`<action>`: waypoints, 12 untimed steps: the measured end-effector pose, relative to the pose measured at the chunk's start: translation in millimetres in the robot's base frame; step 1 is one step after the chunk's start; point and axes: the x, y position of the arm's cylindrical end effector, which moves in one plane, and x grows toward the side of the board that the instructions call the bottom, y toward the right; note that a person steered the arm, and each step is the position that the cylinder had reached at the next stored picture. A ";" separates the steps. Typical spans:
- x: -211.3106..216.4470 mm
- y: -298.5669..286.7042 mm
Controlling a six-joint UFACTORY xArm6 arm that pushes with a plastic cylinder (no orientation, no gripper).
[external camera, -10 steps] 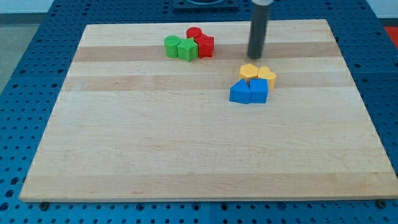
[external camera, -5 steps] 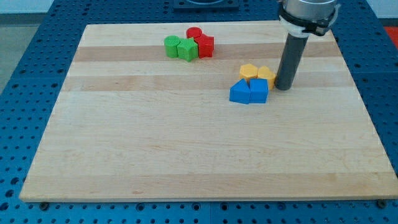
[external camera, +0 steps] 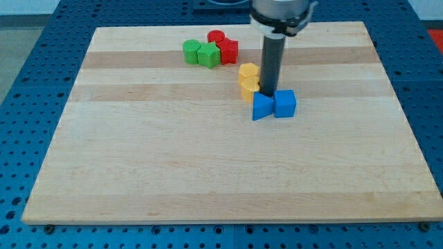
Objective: Move the yellow heart to the top left
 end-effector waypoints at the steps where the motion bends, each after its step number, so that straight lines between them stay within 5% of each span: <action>1: 0.0 -26.5; 5: 26.3 -137.4; 12: -92.3 -186.3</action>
